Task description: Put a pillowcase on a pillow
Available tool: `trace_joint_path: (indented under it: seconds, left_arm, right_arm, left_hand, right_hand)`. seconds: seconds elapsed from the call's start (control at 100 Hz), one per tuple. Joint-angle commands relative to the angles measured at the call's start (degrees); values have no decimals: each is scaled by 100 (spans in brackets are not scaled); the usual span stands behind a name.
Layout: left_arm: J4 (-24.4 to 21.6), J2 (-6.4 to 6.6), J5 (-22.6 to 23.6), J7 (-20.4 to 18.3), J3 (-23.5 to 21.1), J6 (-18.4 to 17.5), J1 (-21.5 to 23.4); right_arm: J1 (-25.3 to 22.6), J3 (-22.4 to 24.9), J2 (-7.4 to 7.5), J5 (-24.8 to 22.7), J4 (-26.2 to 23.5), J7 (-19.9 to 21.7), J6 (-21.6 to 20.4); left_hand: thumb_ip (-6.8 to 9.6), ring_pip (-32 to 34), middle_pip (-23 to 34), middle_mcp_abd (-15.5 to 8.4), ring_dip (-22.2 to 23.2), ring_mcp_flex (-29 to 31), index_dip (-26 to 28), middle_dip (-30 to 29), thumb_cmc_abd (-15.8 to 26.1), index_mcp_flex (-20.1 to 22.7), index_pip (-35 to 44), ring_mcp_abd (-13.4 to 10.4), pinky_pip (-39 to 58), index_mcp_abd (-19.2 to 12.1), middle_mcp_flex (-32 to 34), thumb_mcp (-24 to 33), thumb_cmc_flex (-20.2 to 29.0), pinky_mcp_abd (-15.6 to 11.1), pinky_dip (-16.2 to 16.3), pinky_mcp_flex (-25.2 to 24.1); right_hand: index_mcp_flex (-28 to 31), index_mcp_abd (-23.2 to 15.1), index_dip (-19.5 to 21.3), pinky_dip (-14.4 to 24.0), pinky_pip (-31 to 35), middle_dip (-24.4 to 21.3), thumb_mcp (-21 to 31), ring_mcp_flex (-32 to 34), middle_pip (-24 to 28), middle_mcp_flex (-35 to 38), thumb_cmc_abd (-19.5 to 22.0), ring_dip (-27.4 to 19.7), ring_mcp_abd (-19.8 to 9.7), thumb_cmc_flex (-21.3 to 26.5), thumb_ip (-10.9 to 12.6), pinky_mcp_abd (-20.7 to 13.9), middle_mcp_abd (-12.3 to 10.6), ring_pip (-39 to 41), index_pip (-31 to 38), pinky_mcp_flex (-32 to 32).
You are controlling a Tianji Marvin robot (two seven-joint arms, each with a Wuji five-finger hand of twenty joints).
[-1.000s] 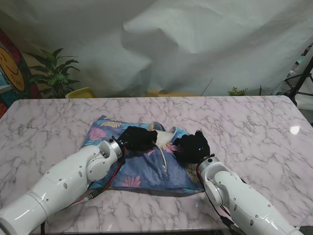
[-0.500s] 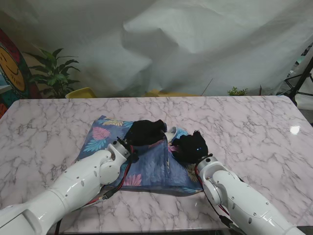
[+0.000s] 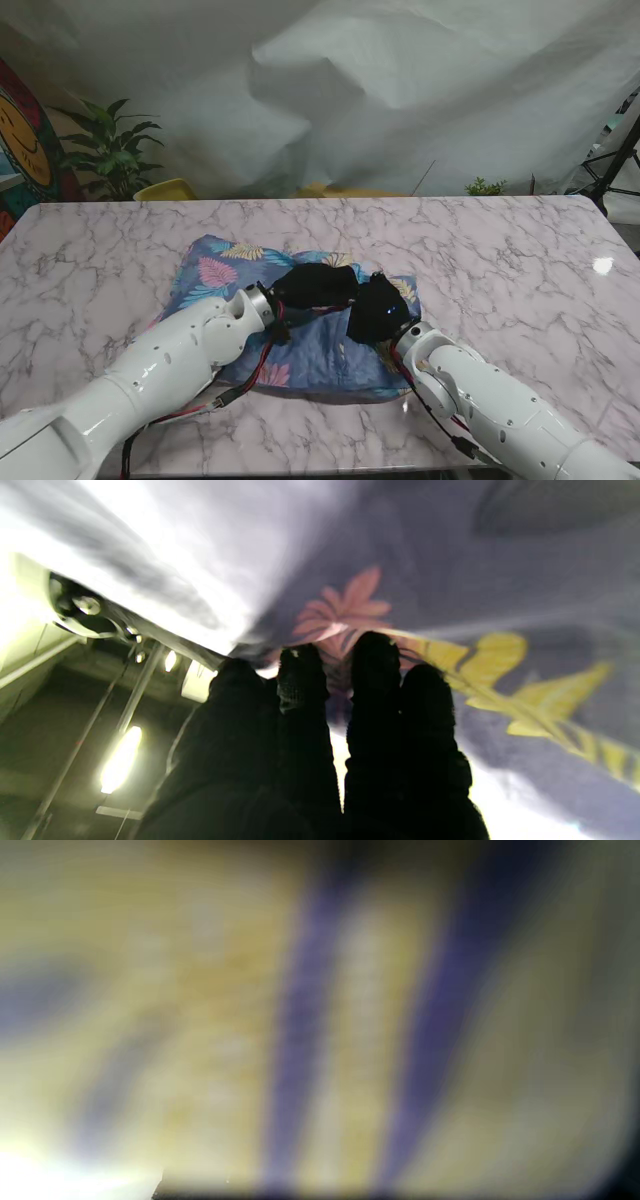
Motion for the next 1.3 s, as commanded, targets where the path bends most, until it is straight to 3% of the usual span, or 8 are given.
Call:
trace_joint_path:
  seconds: [0.0, 0.26, 0.52, 0.69, 0.93, 1.08, 1.22, 1.29]
  left_arm:
    - [-37, 204, 196, -490, 58, 182, -16]
    - [-581, 632, 229, -1524, -80, 766, 74]
    - [-881, 824, 264, -1911, -365, 849, 310]
    - [-1202, 866, 485, -1649, -905, 720, 709]
    - [-1712, 807, 1371, -315, -1739, 541, 1339]
    - [-1965, 780, 1777, 296, -2002, 810, 1508]
    - [-2019, 798, 1972, 409, -2023, 1360, 1448]
    - [-1959, 833, 1930, 150, -1964, 1553, 1337]
  right_arm:
    - [-87, 70, -30, -58, -197, 141, -59]
    - [-768, 1050, 63, -350, -1015, 428, -128]
    - [-1416, 1839, 18, -607, -1867, 244, 324]
    - [-1396, 1941, -14, -669, -1852, 182, 810]
    - [-1007, 1693, -77, -270, -1201, 247, 1003]
    - [-949, 1620, -104, -135, -1078, 247, 1028]
    - [-885, 1514, -137, -39, -964, 132, 1015]
    - [-806, 1392, -153, 21, -865, 94, 969]
  left_hand:
    - [69, -604, -1195, -35, -158, -302, -210, -54, 188, 25, -375, -74, -42, -472, -400, -305, 108, -258, 202, -297]
    - [55, -1248, -2075, 273, -348, -848, -511, -423, 283, -45, -1852, -61, -604, -196, -1082, -304, -226, -241, 138, -723]
    - [61, -1530, -2439, 580, -441, -1145, -465, -1025, 147, 640, -1551, -91, -904, -820, -1497, -306, -235, -235, 149, -978]
    - [80, -1672, -2723, 712, -431, -1707, -586, -1146, -8, 970, -1659, -144, -1017, -985, -2221, -280, -313, -320, 234, -1286]
    - [72, -2320, -3177, 727, -867, -2489, -983, -1534, 106, 467, -3616, -20, -1996, -751, -3075, -154, -540, -166, 81, -1770]
    - [89, -2560, -3299, 787, -1045, -3183, -1221, -1642, 268, -308, -4472, 2, -2532, -457, -3795, -36, -809, -206, -133, -2105]
    - [96, -2555, -3334, 799, -1095, -3460, -1185, -1687, 556, -491, -4469, 21, -2718, -269, -3868, 68, -765, -242, -229, -2233]
    - [99, -2622, -3548, 825, -1197, -3706, -1156, -1816, 652, -593, -4471, 50, -2907, -207, -3882, 55, -704, -273, -366, -2391]
  right_hand:
    - [-91, -478, 32, -46, -70, -26, 13, -31, -7, -77, -22, -154, -205, -174, -50, -64, -211, -160, 38, -66]
    - [-46, -496, 10, -53, -94, -39, 130, -45, -19, -75, -110, -152, -201, -174, -55, -53, -226, -160, 86, -87]
    - [27, -489, -18, -48, -81, -61, 184, 22, -49, 43, -147, -160, -170, -157, -71, -29, -217, -166, 95, -45]
    - [33, -459, -37, -49, -84, -76, 100, 8, -87, 33, -114, -168, -161, -127, -77, -28, -197, -184, 79, -40]
    - [82, -416, -55, -45, -76, -59, 49, 1, -56, 28, -106, -156, -157, -74, -65, -24, -198, -161, 53, -46]
    - [108, -435, -57, -45, -77, -63, 54, 20, -62, 54, -111, -156, -152, -74, -64, -23, -197, -159, 43, -45]
    - [124, -434, -55, -44, -76, -66, 71, 27, -69, 71, -129, -158, -159, -53, -62, -19, -208, -162, 38, -43]
    - [125, -434, -54, -44, -76, -68, 69, 24, -73, 70, -122, -159, -156, -58, -64, -19, -201, -164, 37, -43]
